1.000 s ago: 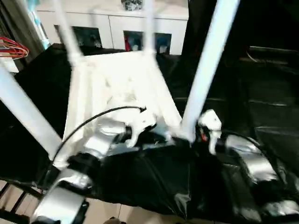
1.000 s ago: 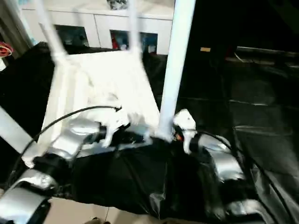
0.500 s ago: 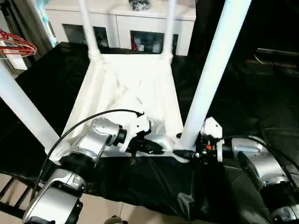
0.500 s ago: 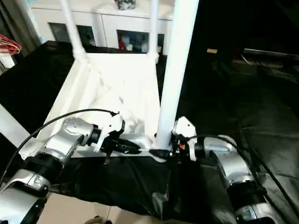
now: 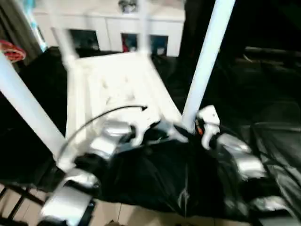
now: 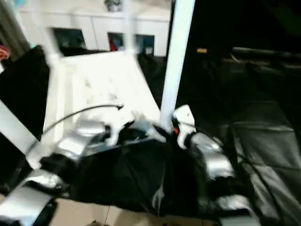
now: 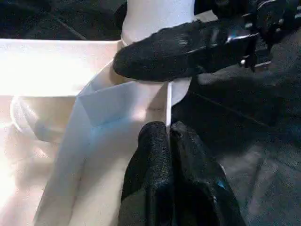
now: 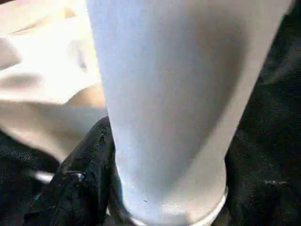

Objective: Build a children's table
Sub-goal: Rotate leg to tighten

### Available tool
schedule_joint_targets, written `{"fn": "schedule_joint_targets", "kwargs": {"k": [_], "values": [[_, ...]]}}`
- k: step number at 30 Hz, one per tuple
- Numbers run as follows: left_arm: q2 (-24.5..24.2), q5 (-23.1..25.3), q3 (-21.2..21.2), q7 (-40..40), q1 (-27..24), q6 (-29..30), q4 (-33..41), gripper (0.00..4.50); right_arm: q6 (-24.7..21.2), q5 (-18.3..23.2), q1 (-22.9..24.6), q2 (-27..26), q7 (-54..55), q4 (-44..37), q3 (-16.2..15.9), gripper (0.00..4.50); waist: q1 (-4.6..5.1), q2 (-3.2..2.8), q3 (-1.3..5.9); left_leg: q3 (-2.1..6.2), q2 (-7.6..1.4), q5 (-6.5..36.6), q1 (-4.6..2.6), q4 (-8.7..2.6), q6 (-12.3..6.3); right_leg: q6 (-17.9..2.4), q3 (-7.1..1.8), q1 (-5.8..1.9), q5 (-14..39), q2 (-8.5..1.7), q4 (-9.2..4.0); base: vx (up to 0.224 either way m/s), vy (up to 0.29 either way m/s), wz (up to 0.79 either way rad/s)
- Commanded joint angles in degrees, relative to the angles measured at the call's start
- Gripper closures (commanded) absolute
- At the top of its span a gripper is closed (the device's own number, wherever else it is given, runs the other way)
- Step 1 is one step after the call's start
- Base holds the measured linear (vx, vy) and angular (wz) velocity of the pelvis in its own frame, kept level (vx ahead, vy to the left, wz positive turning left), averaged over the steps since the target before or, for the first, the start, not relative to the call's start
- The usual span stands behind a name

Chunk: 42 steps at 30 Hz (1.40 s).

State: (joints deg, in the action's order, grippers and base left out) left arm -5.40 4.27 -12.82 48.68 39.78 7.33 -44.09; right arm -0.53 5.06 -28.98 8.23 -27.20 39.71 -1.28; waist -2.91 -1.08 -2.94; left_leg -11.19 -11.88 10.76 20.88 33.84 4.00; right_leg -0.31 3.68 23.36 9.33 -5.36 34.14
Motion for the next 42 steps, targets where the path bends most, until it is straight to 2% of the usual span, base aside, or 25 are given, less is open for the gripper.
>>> {"fn": "schedule_joint_targets", "kwargs": {"k": [1,3,7,9,11,13,14,15,16,17,19,20,23,24,26,31,33,34,35,36,39,40,42], "values": [[3.8,-1.0,-0.8,-1.0,1.9,-2.0,0.7,4.50,1.2,-2.1,-0.4,-4.0,2.3,3.2,-2.9,1.82,0.00,0.15,3.76,0.70,-0.87,13.5,-0.27,-4.16,-1.35,-11.6,-1.87,-2.68,17.0,-2.68,-4.57,0.000,0.000,0.00],[3.8,-0.4,-1.4,-0.7,1.9,-2.4,0.5,4.50,2.9,-2.7,-0.8,-4.8,3.8,3.6,-3.0,1.26,-0.04,0.27,3.85,0.66,-0.87,13.0,-0.29,-4.10,-1.74,-11.8,-1.88,-2.73,15.8,-2.63,-4.49,0.000,0.000,0.00],[2.8,-1.1,-1.5,1.4,1.8,-3.0,1.3,4.50,4.3,-3.0,-1.1,-3.8,2.6,2.7,-3.2,1.09,-0.11,0.26,3.92,0.63,-0.92,12.2,-0.15,-4.08,-2.80,-12.8,-1.86,-2.95,12.9,-2.57,-4.08,0.000,0.000,0.00],[1.7,-1.4,-1.6,3.3,1.5,-3.7,1.8,4.50,4.3,-2.1,-1.2,-2.2,-0.5,2.1,-2.8,0.73,-0.22,0.27,3.91,0.58,-0.92,12.4,-0.24,-4.03,-3.28,-13.1,-1.88,-2.96,12.6,-2.59,-4.12,0.000,0.000,0.00],[1.3,-1.6,-1.6,4.1,1.4,-4.0,2.1,4.50,4.0,-1.5,-1.1,-1.7,-2.2,1.6,-2.7,0.67,-0.34,0.21,3.88,0.53,-0.98,12.5,-0.25,-4.01,-3.48,-13.3,-1.94,-2.92,12.5,-2.63,-4.09,0.000,0.000,0.00],[-0.8,-3.2,-1.6,9.8,0.4,-4.6,3.8,4.50,1.6,1.7,1.1,2.6,-14.7,-2.8,-4.0,0.67,-0.56,0.42,3.95,0.56,-0.96,11.9,-0.22,-3.95,-4.34,-13.6,-1.90,-3.29,11.4,-2.60,-3.96,0.000,0.000,0.00],[-1.2,-3.6,-1.5,11.1,0.2,-4.6,4.2,4.50,1.3,2.3,1.7,3.7,-17.6,-3.9,-4.5,0.67,-0.78,0.39,4.01,0.49,-1.06,10.8,-0.14,-3.79,-5.32,-14.1,-1.93,-3.33,9.3,-2.50,-3.68,0.000,0.000,0.00],[-1.2,-3.6,-1.5,11.1,0.2,-4.6,4.2,4.50,1.3,2.3,1.7,3.7,-17.6,-3.9,-4.5,0.67,-0.93,0.28,4.02,0.47,-1.20,10.4,-0.20,-3.73,-5.67,-14.4,-1.97,-3.23,8.2,-2.54,-3.56,0.000,0.000,0.00],[-1.7,-4.1,-1.6,12.7,0.1,-4.7,4.6,4.50,1.6,2.6,2.3,4.7,-19.8,-4.9,-5.0,0.67,-0.85,0.32,4.00,0.41,-1.24,9.7,0.03,-3.70,-5.97,-15.1,-1.94,-3.22,6.9,-2.52,-3.34,0.000,0.000,0.00],[-2.9,-5.3,-2.0,16.8,-0.6,-4.9,6.0,4.50,1.2,3.4,3.4,6.8,-24.0,-6.6,-5.7,0.67,-1.06,0.32,4.08,0.41,-1.22,9.4,-0.07,-3.64,-5.98,-15.2,-1.88,-3.28,6.7,-2.58,-3.29,0.000,0.000,0.00],[-3.3,-5.7,-2.1,18.1,-0.9,-4.9,6.5,4.50,0.9,3.7,3.7,7.5,-25.3,-7.2,-5.8,0.67,-1.36,0.22,4.20,0.27,-1.40,8.3,-0.10,-3.45,-6.76,-16.0,-1.88,-3.19,5.0,-2.52,-2.99,0.000,0.000,0.00],[-4.3,-6.4,-2.1,20.5,-1.4,-5.8,7.2,4.50,-0.4,4.2,5.0,10.1,-30.5,-9.4,-6.9,0.67,-1.61,0.34,4.18,0.25,-1.36,8.2,-0.09,-3.37,-7.00,-16.1,-1.88,-3.28,4.9,-2.45,-2.93,0.000,0.000,0.00],[-5.8,-6.5,-2.5,23.0,-1.9,-6.3,7.2,4.50,-2.2,4.8,6.5,13.2,-36.5,-12.5,-8.5,0.67,-2.38,0.43,4.04,0.19,-1.49,9.2,-0.23,-3.47,-6.85,-15.8,-1.92,-3.10,6.8,-2.53,-3.10,0.000,0.000,0.00],[-6.7,-6.5,-2.6,24.9,-2.1,-6.1,7.2,4.50,-3.4,5.6,7.3,14.9,-39.9,-14.4,-9.6,0.67,-2.42,0.20,3.95,0.22,-1.56,10.2,-0.27,-3.57,-6.35,-15.5,-1.97,-2.97,8.1,-2.64,-3.23,0.000,0.000,0.00],[-7.5,-6.9,-2.6,26.9,-2.4,-5.9,7.4,4.50,-4.5,5.9,8.0,16.4,-43.1,-16.0,-10.8,0.67,-2.69,0.31,3.88,0.24,-1.58,11.3,-0.38,-3.71,-5.66,-14.9,-1.99,-2.89,10.1,-2.59,-3.44,0.000,0.000,0.00],[-8.6,-6.8,-3.1,28.8,-2.4,-5.4,7.5,4.50,-5.1,4.8,8.5,17.5,-45.0,-16.9,-12.6,0.67,-2.82,0.54,3.84,0.33,-1.52,11.3,-0.31,-3.81,-4.42,-13.7,-2.02,-2.87,12.8,-2.77,-3.65,0.000,0.000,0.00],[-8.9,-6.8,-3.2,29.2,-2.3,-5.5,7.4,4.50,-5.0,4.4,8.7,17.5,-44.9,-16.9,-13.0,0.95,-2.83,0.47,3.89,0.36,-1.53,10.8,-0.31,-3.79,-4.31,-13.7,-2.03,-2.82,12.3,-2.76,-3.58,0.000,0.000,0.00],[-9.0,-6.9,-3.1,29.4,-2.3,-5.6,7.4,4.50,-5.5,4.6,8.8,17.2,-44.8,-17.1,-13.0,0.95,-2.85,0.23,3.88,0.38,-1.51,10.7,-0.35,-3.80,-4.24,-13.8,-2.02,-2.79,12.1,-2.75,-3.55,0.000,0.000,0.00],[-9.0,-7.0,-3.1,29.4,-2.4,-5.6,7.4,4.50,-5.8,4.7,8.8,17.0,-44.7,-17.2,-13.0,1.08,-2.83,0.31,3.88,0.35,-1.51,10.8,-0.33,-3.80,-4.21,-13.8,-2.01,-2.78,12.0,-2.71,-3.60,0.000,0.000,0.00],[-8.7,-7.1,-3.2,29.7,-2.6,-5.3,7.8,4.50,-7.5,5.5,9.5,16.6,-44.5,-18.7,-13.1,1.20,-2.83,0.09,3.89,0.36,-1.53,11.0,-0.41,-3.81,-4.04,-14.0,-2.00,-2.75,11.9,-2.69,-3.62,0.000,0.000,0.00],[-8.4,-7.1,-3.2,29.6,-2.7,-5.4,7.9,4.50,-8.1,5.8,10.0,16.3,-44.1,-19.5,-13.1,1.43,-2.98,0.21,4.01,0.41,-1.57,10.6,-0.41,-3.82,-4.04,-14.2,-1.99,-2.91,10.2,-2.64,-3.38,0.000,0.000,0.00],[-7.8,-7.1,-2.9,28.5,-2.6,-5.4,7.7,4.50,-8.0,5.9,10.3,15.6,-43.1,-19.5,-12.8,1.43,-2.98,-0.13,4.06,0.36,-1.59,10.2,-0.46,-3.73,-4.10,-14.5,-2.05,-2.81,9.1,-2.62,-3.32,0.000,0.000,0.00],[-6.6,-6.8,-2.4,26.0,-2.3,-5.7,7.3,4.50,-7.9,6.0,10.7,14.1,-40.6,-19.2,-12.1,1.65,-3.01,0.01,4.04,0.33,-1.51,10.6,-0.47,-3.75,-3.99,-14.6,-1.99,-2.85,9.1,-2.61,-3.37,0.000,0.000,0.00]]}}
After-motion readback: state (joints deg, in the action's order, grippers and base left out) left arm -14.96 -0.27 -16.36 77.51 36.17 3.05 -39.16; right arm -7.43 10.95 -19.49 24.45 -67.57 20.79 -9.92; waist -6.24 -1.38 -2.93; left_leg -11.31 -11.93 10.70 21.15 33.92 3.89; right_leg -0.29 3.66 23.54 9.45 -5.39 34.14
